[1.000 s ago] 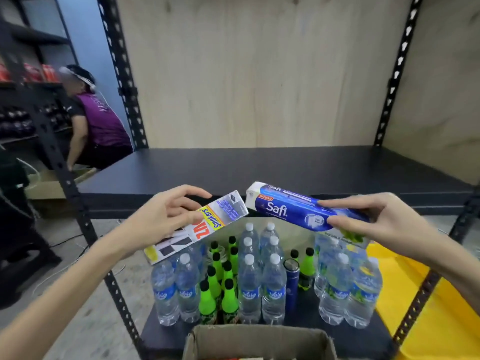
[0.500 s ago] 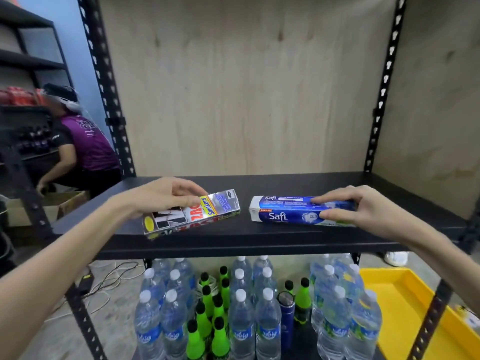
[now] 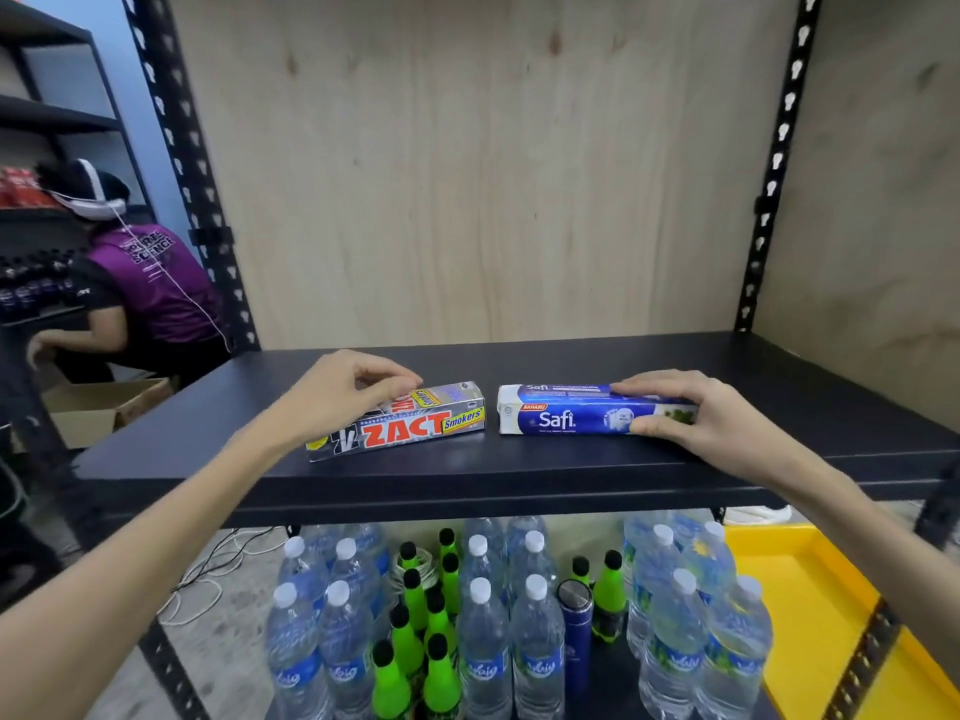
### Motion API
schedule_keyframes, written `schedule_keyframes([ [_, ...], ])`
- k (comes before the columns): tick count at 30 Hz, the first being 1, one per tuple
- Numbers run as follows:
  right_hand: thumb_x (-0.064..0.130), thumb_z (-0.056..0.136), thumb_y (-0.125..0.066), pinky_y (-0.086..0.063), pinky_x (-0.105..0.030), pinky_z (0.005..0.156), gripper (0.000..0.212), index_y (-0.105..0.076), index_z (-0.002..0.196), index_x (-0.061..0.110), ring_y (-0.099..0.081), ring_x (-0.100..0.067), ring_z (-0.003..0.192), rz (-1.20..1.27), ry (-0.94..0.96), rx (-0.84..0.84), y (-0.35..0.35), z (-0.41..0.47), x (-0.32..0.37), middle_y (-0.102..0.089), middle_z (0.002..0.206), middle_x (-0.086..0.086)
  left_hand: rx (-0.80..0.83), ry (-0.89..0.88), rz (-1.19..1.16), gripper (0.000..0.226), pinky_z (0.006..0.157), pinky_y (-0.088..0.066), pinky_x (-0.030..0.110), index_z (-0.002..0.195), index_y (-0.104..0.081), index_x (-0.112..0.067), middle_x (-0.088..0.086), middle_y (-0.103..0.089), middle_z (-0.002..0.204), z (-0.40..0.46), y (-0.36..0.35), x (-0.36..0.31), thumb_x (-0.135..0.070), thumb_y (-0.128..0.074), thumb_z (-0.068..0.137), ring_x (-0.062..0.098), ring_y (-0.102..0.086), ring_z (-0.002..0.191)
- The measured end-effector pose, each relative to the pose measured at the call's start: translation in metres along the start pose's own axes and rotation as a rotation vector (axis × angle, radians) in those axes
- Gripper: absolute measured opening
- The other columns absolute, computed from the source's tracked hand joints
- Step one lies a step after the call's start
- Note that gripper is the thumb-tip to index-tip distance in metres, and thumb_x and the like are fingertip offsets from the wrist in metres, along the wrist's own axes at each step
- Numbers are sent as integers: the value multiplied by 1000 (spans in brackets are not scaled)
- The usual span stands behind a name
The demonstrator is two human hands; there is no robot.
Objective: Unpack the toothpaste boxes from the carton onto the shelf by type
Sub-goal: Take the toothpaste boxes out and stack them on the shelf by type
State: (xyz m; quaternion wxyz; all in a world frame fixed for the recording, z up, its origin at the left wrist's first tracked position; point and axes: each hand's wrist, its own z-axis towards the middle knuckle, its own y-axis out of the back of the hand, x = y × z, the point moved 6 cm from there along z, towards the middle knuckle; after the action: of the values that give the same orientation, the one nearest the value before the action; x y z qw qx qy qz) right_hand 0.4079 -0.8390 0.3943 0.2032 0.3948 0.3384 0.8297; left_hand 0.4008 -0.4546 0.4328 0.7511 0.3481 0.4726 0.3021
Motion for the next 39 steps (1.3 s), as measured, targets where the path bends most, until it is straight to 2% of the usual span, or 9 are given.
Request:
schedule_keyframes([
  [2,51,79,-68,-45,-28,101,52,-63,130,43,-46,5,123,-3,-15,-12,-2,0,1,-60,130,17,-54,-22,61,31,76,-53,27,105,-73,-49,-31,-72,92,-7,2,2,-68,-64,82,-5,-68,85],
  [5,57,79,-65,-39,-36,107,55,-60,133,46,-43,0,123,-50,-21,-26,-5,3,-2,-58,131,17,2,-68,152,54,91,-54,36,115,-64,-60,-36,-67,110,-14,-6,9,-84,-64,67,-5,-64,105],
  [9,65,81,-56,-18,-33,105,55,-52,135,56,-26,-5,129,-226,-38,-45,-8,9,-9,-51,136,28,7,-120,93,49,93,-53,36,121,-63,-54,-33,-66,115,-13,-13,7,-62,-77,75,-3,-63,108],
  [14,61,85,-60,-20,-33,96,48,-53,133,57,-29,-7,120,-295,-49,-98,-6,17,-16,-51,135,31,69,-163,54,46,92,-51,24,121,-68,-43,-26,-70,113,6,-21,-1,-41,-83,78,-1,-65,106],
  [21,54,89,-66,-25,-38,95,46,-55,133,55,-32,-10,117,-380,-104,-145,8,28,-40,-55,134,23,33,-182,140,48,97,-48,38,127,-58,-57,-20,-65,119,44,-41,7,-56,-75,82,6,-52,113],
  [30,52,89,-67,-23,-38,91,47,-55,134,53,-32,-14,119,-392,-165,-186,36,52,-102,-55,137,16,-2,-225,50,43,98,-50,38,126,-63,-46,-22,-65,122,114,-87,-15,-40,-75,86,5,-59,114],
  [33,53,88,-67,-23,-38,92,53,-53,139,49,-33,-16,121,-382,-193,-195,44,63,-123,-55,140,11,-75,-185,76,43,99,-47,32,127,-64,-41,-14,-55,123,135,-98,-13,-39,-77,86,7,-54,113],
  [37,55,87,-68,-28,-45,99,61,-49,144,44,-35,-23,125,-374,-231,-201,50,81,-148,-53,138,1,-170,-122,35,48,87,-39,9,123,-68,-27,-7,-53,118,157,-106,-9,-38,-83,79,8,-54,108],
  [39,52,87,-69,-30,-49,103,62,-51,145,40,-35,-23,126,-373,-238,-199,51,90,-158,-52,136,0,-178,-114,34,46,84,-40,11,118,-70,-24,-6,-56,114,169,-109,-9,-39,-85,76,10,-55,105],
])
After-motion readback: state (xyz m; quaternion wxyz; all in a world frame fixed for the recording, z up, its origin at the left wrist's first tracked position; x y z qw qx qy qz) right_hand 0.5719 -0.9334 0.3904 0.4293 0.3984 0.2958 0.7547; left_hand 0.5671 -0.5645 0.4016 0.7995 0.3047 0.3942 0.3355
